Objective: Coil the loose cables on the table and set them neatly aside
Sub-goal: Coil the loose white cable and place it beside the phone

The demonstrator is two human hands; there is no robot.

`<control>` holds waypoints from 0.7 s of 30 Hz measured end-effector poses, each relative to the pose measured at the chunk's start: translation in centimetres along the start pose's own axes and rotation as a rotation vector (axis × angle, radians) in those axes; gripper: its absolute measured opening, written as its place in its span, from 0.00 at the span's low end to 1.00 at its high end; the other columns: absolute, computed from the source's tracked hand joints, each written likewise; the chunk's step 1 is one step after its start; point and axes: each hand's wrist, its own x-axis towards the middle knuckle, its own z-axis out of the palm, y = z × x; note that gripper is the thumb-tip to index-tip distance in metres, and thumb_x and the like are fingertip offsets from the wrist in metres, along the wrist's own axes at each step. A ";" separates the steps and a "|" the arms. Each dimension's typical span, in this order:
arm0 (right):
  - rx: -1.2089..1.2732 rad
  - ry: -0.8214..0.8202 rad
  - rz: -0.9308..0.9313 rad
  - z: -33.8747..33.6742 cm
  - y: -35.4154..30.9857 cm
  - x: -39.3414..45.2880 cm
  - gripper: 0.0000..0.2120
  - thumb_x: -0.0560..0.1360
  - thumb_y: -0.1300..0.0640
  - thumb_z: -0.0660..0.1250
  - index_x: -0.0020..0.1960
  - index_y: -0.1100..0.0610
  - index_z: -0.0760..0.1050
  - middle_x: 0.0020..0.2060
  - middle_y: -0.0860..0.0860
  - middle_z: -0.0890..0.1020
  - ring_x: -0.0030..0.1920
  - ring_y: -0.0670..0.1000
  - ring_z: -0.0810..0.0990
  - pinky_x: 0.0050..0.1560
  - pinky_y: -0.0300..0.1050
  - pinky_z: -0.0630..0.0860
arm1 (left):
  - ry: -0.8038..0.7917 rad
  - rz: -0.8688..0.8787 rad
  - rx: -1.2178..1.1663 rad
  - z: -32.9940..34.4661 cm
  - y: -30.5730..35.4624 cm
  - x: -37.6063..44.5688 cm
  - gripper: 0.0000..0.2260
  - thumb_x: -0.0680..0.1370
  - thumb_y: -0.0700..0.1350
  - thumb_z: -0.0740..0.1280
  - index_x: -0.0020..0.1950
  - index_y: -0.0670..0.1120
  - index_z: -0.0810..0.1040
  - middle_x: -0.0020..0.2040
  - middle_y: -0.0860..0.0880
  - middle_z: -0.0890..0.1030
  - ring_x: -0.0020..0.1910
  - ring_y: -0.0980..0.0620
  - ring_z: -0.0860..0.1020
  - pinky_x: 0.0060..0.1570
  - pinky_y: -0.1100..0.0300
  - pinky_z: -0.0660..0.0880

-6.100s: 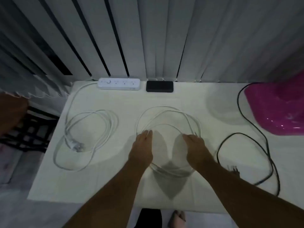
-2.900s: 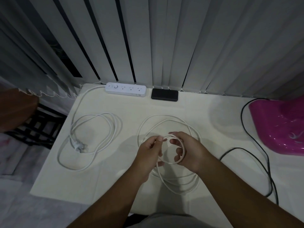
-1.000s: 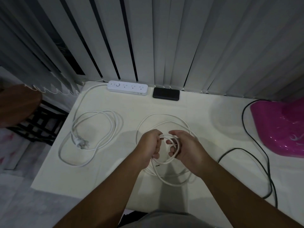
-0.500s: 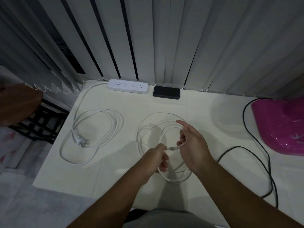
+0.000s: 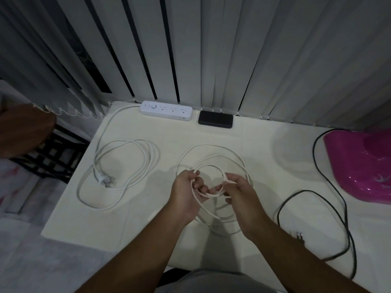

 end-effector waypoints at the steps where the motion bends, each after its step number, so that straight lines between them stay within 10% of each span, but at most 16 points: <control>1: 0.034 -0.005 0.025 0.0 -0.2 0.0 0.14 0.73 0.56 0.68 0.58 0.49 0.80 0.46 0.51 0.88 0.51 0.54 0.84 0.50 0.46 0.75 | 0.030 0.028 0.080 0.1 0.1 0.0 0.07 0.77 0.37 0.53 0.44 0.45 0.69 0.29 0.48 0.59 0.26 0.51 0.58 0.29 0.60 0.68; 5: 0.243 -0.129 0.037 0.3 -2.0 0.8 0.12 0.77 0.60 0.67 0.59 0.52 0.80 0.40 0.55 0.83 0.39 0.52 0.80 0.44 0.49 0.78 | 0.088 0.076 0.464 0.7 0.8 0.0 0.12 0.77 0.37 0.51 0.53 0.46 0.72 0.27 0.51 0.62 0.25 0.53 0.56 0.31 0.59 0.52; 11: 0.118 -0.256 0.035 0.5 -3.8 1.3 0.12 0.84 0.60 0.59 0.57 0.55 0.81 0.30 0.50 0.74 0.26 0.46 0.66 0.28 0.41 0.64 | -0.037 0.093 0.405 0.3 1.2 0.1 0.21 0.75 0.32 0.50 0.64 0.43 0.71 0.37 0.41 0.74 0.32 0.48 0.70 0.33 0.56 0.63; 21: 0.486 -0.087 0.030 0.4 -1.4 1.5 0.11 0.86 0.60 0.57 0.59 0.55 0.79 0.33 0.51 0.74 0.32 0.47 0.71 0.37 0.44 0.69 | -0.099 -0.064 0.262 -0.6 -0.2 -0.3 0.12 0.79 0.42 0.54 0.42 0.42 0.75 0.31 0.46 0.74 0.32 0.44 0.79 0.44 0.53 0.77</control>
